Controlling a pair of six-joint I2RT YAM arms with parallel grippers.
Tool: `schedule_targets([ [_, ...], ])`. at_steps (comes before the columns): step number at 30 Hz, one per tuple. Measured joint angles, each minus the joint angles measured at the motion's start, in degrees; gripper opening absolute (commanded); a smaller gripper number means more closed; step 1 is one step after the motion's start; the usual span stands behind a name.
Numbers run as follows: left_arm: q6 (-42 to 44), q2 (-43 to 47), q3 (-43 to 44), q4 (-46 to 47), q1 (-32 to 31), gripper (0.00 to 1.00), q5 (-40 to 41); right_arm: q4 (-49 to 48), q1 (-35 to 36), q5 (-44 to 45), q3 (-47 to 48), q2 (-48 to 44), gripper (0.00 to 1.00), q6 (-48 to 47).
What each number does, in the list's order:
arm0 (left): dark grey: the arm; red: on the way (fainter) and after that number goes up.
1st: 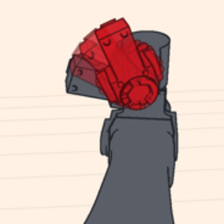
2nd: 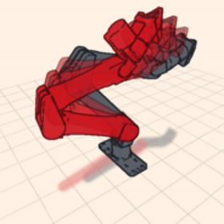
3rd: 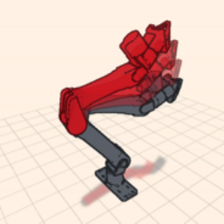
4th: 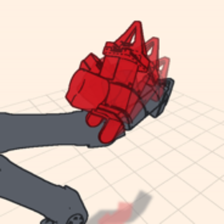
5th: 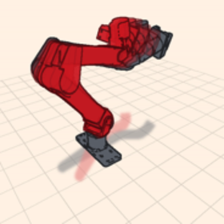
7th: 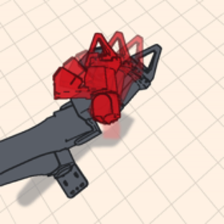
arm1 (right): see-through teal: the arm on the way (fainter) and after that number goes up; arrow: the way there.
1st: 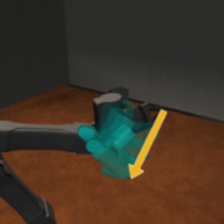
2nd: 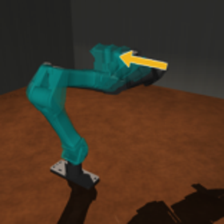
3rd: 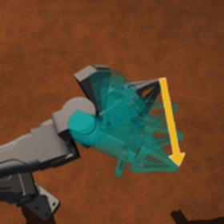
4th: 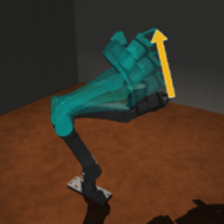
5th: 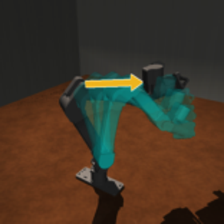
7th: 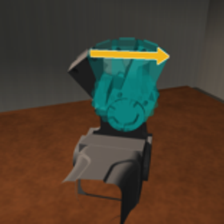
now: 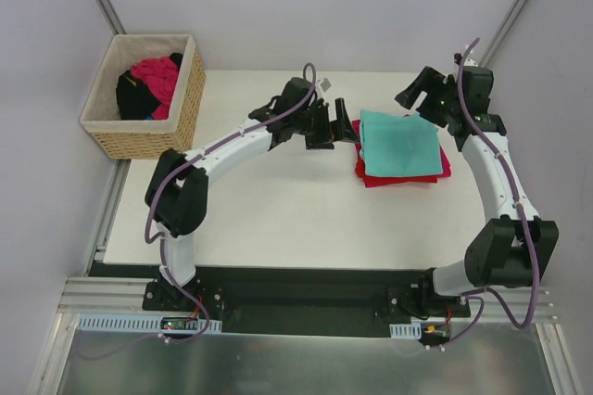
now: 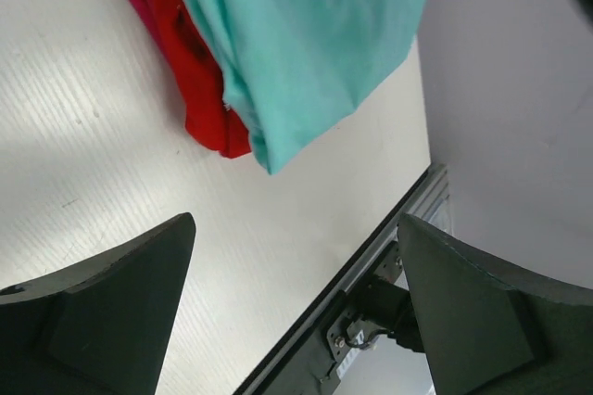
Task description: Fold and stack the t-shirts
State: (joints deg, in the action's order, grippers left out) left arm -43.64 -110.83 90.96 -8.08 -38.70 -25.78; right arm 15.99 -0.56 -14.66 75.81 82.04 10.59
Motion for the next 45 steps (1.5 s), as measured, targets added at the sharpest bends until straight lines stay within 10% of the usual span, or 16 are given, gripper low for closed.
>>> schedule_targets([
  [15,1.01,7.30,-2.95,-1.22,0.44,0.89,0.35,-3.78,0.48,-2.16,-5.42,17.07,0.85,1.38],
  [45,1.84,18.49,-18.03,-1.42,0.50,0.90,6.84,8.02,14.32,19.61,-5.77,7.65,0.85,-5.86],
])
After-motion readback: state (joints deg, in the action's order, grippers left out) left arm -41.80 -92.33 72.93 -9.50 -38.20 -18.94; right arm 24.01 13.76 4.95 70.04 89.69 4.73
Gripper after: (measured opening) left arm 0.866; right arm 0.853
